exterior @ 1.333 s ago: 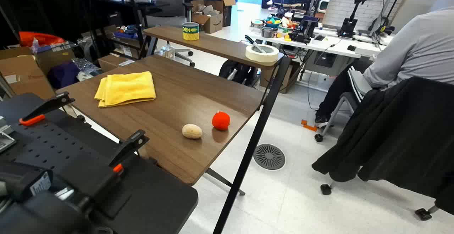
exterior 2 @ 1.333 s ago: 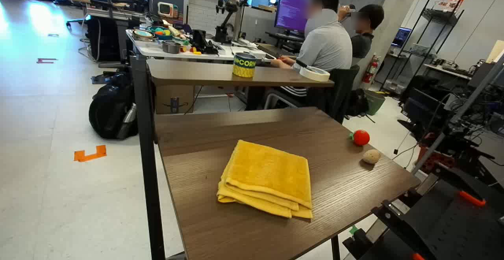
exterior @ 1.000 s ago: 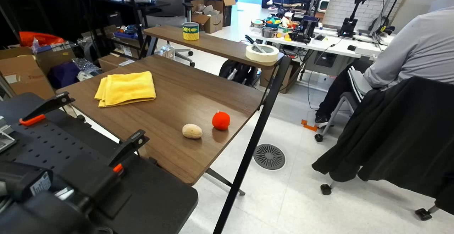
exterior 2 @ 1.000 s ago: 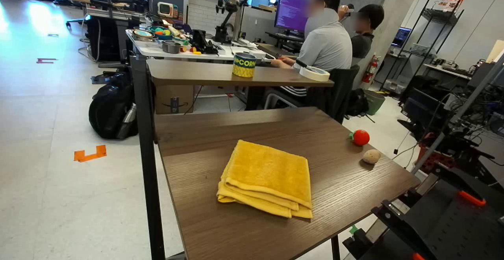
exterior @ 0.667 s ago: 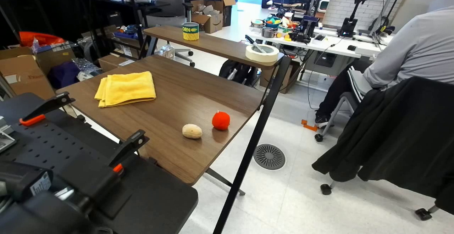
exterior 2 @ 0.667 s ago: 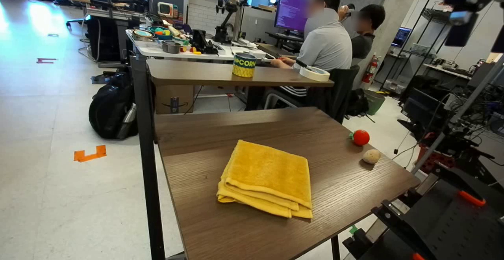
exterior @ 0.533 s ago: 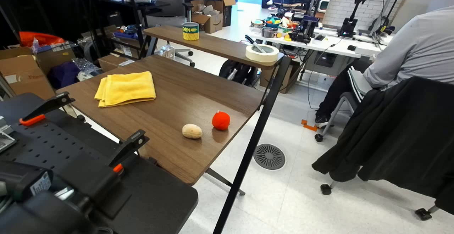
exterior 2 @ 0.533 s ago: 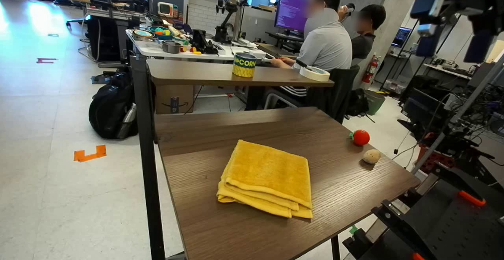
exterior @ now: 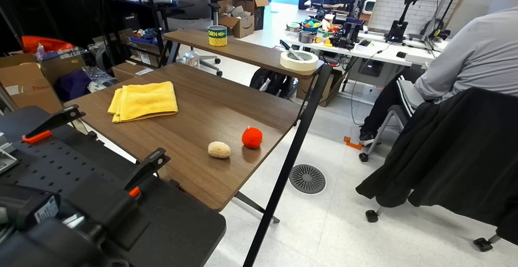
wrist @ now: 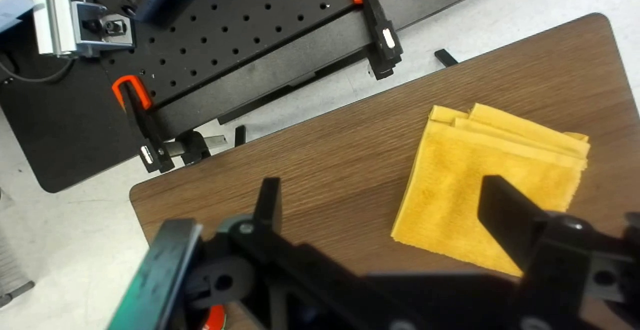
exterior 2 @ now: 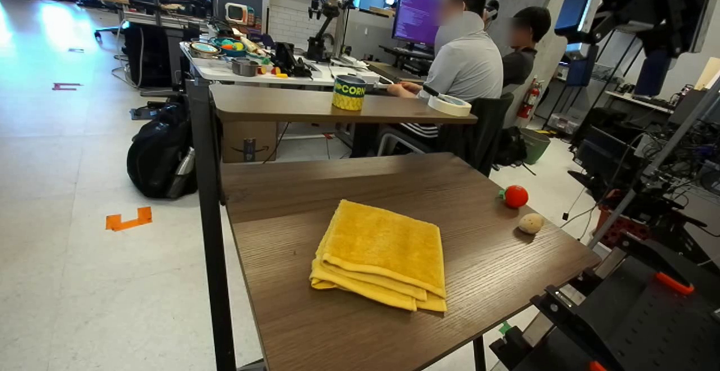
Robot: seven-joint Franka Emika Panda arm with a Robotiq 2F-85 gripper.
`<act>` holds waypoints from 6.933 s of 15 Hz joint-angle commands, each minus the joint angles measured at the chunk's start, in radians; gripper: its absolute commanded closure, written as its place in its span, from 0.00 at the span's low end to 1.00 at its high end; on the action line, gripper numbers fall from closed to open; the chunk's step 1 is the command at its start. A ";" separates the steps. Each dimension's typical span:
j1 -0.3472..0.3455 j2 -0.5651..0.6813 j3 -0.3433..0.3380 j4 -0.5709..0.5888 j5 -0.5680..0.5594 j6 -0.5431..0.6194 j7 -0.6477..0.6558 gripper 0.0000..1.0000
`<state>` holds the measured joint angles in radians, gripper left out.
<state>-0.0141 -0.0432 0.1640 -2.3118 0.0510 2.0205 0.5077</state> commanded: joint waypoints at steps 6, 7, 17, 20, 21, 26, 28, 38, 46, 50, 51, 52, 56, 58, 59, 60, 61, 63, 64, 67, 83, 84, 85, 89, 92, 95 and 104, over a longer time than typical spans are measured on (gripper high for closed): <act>0.124 0.154 0.012 0.011 0.151 0.581 0.111 0.00; 0.149 0.203 0.017 0.037 0.134 0.667 0.143 0.00; 0.315 0.522 -0.119 0.206 0.086 0.822 0.319 0.00; 0.317 0.543 -0.124 0.231 0.085 0.821 0.323 0.00; 0.324 0.544 -0.130 0.228 0.081 0.819 0.331 0.00; 0.393 0.672 -0.209 0.283 0.043 0.721 0.412 0.00; 0.402 0.731 -0.216 0.326 0.045 0.672 0.436 0.00; 0.372 0.795 -0.200 0.329 0.061 0.697 0.415 0.00; 0.416 0.874 -0.198 0.467 0.081 0.659 0.499 0.00; 0.451 0.999 -0.201 0.644 0.075 0.547 0.603 0.00; 0.455 1.028 -0.202 0.683 0.073 0.520 0.630 0.00; 0.460 1.060 -0.209 0.726 0.068 0.487 0.661 0.00; 0.443 1.114 -0.185 0.832 0.069 0.422 0.723 0.00; 0.435 1.052 -0.178 0.759 0.061 0.467 0.701 0.00; 0.422 1.007 -0.180 0.693 0.056 0.504 0.674 0.00; 0.422 0.959 -0.179 0.634 0.055 0.547 0.664 0.00; 0.421 0.923 -0.180 0.588 0.053 0.585 0.651 0.00; 0.429 0.841 -0.194 0.484 0.046 0.668 0.643 0.00; 0.439 0.805 -0.209 0.441 0.036 0.679 0.651 0.00; 0.459 0.750 -0.245 0.366 0.008 0.677 0.683 0.00; 0.401 0.981 -0.180 0.509 0.079 0.793 0.655 0.00; 0.389 0.997 -0.196 0.530 0.089 0.775 0.668 0.00; 0.365 1.013 -0.207 0.547 0.104 0.764 0.676 0.00; 0.272 1.093 -0.280 0.622 0.160 0.760 0.729 0.00; 0.162 1.121 -0.296 0.685 0.198 0.748 0.753 0.00; 0.085 1.159 -0.306 0.763 0.239 0.721 0.806 0.00; 0.055 1.057 -0.139 0.647 0.239 0.732 0.657 0.00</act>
<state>0.0107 1.0528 -0.0520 -1.5623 0.2754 2.6882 1.2569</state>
